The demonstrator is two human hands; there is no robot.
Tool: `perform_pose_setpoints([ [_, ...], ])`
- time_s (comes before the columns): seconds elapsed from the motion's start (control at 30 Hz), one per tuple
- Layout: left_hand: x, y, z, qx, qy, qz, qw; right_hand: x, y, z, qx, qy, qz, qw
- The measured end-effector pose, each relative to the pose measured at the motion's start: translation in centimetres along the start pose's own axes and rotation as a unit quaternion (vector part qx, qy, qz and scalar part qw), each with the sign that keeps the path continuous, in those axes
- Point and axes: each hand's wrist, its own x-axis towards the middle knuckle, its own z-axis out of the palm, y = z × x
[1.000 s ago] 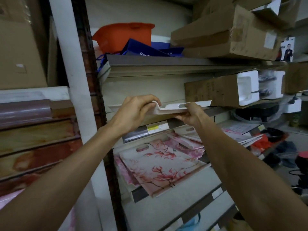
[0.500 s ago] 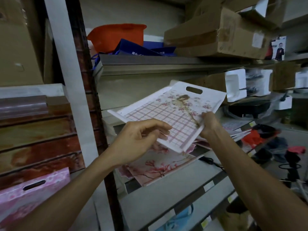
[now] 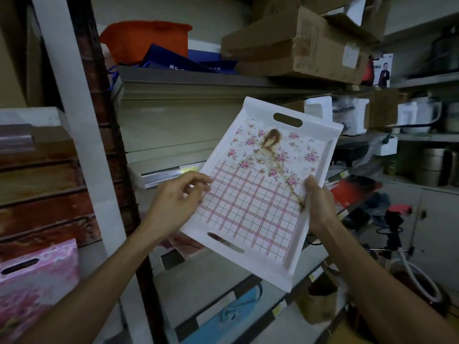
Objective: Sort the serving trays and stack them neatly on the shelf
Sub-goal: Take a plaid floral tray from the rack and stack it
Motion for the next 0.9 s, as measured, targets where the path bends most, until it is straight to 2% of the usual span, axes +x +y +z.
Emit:
perform_pose_setpoints([
  [0.07,0.1,-0.6,0.1,0.045,0.022,-0.002,0.999,-0.6,0.0,-0.4,0.003,-0.022,-0.013,1.000],
  [0.2,-0.4,-2.8,-0.2,0.060,0.045,-0.050,0.996,-1.8,0.5,-0.5,-0.004,-0.042,-0.014,0.999],
  [0.37,-2.8,-4.1,-1.2,-0.043,0.040,-0.174,0.983,-3.4,2.4,0.5,-0.020,-0.095,0.001,0.995],
  [0.53,-5.6,-5.6,-2.3,-0.079,0.056,-0.204,0.974,-5.0,5.1,2.8,-0.031,-0.142,0.004,0.989],
  [0.67,-8.2,-7.5,-3.6,-0.016,0.096,-0.214,0.972,-6.9,7.3,4.8,-0.030,-0.176,0.025,0.984],
  [0.9,-12.3,-10.0,-7.6,0.002,0.122,-0.233,0.965,-9.6,10.0,9.1,-0.027,-0.221,0.035,0.974],
])
